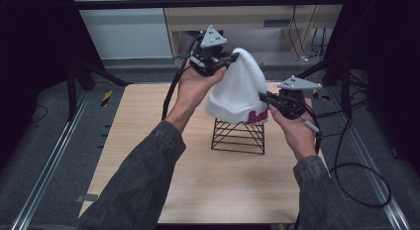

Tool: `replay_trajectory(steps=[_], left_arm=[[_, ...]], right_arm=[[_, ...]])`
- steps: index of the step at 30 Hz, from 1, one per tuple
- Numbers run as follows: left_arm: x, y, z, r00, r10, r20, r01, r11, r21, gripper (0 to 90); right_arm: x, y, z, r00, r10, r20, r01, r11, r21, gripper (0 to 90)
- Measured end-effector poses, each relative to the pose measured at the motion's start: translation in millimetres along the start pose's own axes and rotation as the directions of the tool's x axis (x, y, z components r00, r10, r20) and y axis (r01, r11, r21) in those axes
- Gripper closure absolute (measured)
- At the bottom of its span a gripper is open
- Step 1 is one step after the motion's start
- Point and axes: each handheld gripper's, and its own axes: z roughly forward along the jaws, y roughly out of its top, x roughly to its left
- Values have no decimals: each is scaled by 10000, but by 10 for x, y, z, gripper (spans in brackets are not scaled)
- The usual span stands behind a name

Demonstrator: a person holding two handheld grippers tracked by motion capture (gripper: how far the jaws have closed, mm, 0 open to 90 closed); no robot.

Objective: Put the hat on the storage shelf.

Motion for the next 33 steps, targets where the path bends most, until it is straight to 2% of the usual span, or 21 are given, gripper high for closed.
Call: replay_trajectory(steps=[5, 12, 14, 17, 33], left_arm=[[-4, -53, -34, 10000, -30, 12, 30, 10000, -23, 835], [-44, -105, -86, 9988, 472, 94, -475, 9981, 395, 834], [-53, -145, -78, 9994, 284, 210, -291, 9989, 381, 834], [-54, -176, -66, 9992, 233, 322, -248, 9986, 474, 834], [-138, -310, 26, 9978, 279, 600, -327, 9963, 800, 834]], right_arm=[[41, -17, -5, 9999, -148, -40, 148, 9998, 119, 832], [41, -106, 25, 9999, -73, -126, 77, 9994, 345, 832], [62, -152, 50, 9999, -75, -143, 81, 9989, 472, 832], [71, -172, 53, 9999, -40, -163, 49, 9986, 529, 832], [18, -378, 39, 9997, 135, -219, -117, 9966, 813, 832]])
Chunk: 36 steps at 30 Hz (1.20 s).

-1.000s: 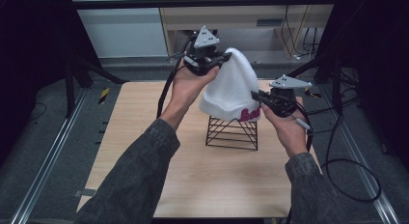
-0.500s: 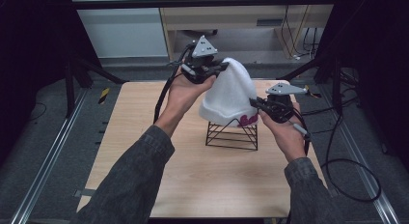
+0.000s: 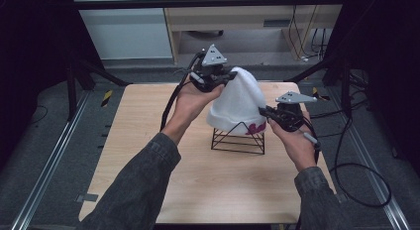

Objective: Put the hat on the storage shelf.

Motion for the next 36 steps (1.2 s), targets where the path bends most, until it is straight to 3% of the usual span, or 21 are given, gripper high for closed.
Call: replay_trajectory(steps=[10, 19, 36], left_arm=[[-13, -93, 46, 10000, 45, 62, -46, 9997, 231, 834], [18, -260, 104, 9995, -157, 286, 142, 9987, 497, 834], [-125, -410, 136, 9978, 43, 667, -102, 9961, 881, 834]], right_arm=[[-17, -89, 15, 10000, -26, -13, 26, 9997, 223, 830], [1, -201, 81, 10000, -31, -83, 35, 9984, 562, 828], [2, -402, 137, 9999, 121, 10, -121, 9950, 992, 820]])
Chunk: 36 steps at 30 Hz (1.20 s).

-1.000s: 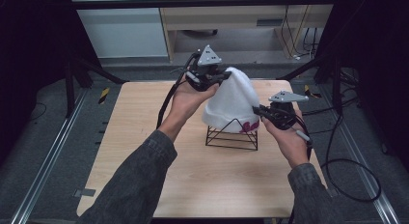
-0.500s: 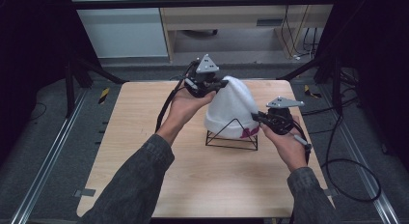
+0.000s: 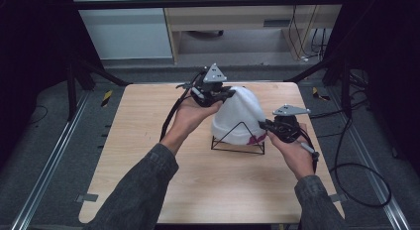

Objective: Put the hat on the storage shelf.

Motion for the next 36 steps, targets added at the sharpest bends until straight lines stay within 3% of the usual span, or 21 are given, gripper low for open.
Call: replay_trajectory(steps=[12, 36], left_arm=[[-83, -115, 96, 9993, -58, 382, 50, 9998, 209, 832], [-146, -229, 157, 9977, -85, 671, 57, 9991, 409, 829]], right_arm=[[-36, -151, 74, 9998, 179, 33, -180, 9992, 352, 805], [-73, -295, 110, 9996, 289, 60, -292, 9974, 660, 765]])
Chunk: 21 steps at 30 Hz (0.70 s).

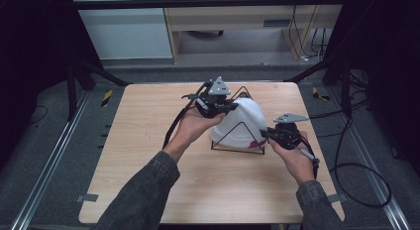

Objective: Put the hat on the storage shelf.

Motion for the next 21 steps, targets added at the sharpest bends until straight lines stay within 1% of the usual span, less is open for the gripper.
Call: replay_trajectory(steps=[8, 10, 13, 14, 16, 19, 21], left_arm=[[-5, -5, -21, 10000, -43, -88, 42, 10000, -8, 812], [-8, -4, -23, 9999, -18, -152, 17, 10000, -10, 797], [4, -2, -36, 9996, -208, -192, 206, 9997, -98, 765], [6, -4, -42, 9996, -218, -197, 216, 9997, -100, 765], [5, -7, -55, 9996, -212, -210, 210, 9998, -75, 741], [8, -7, -91, 9990, -378, -236, 372, 9990, -248, 728], [14, 0, -118, 9989, -411, -215, 402, 9984, -404, 721]], right_arm=[[7, -17, -39, 9999, 48, 129, -47, 10000, -63, 698], [15, -27, -71, 9999, 59, 159, -58, 9999, -83, 688], [9, -70, -150, 9997, -31, 222, 32, 10000, -80, 682], [9, -70, -150, 9997, -31, 222, 32, 10000, -80, 682], [-9, -100, -204, 9996, -13, 282, 17, 9999, -150, 676], [-9, -116, -234, 9995, -20, 312, 25, 9999, -162, 673], [-4, -129, -263, 9995, -37, 327, 42, 9998, -170, 670]])
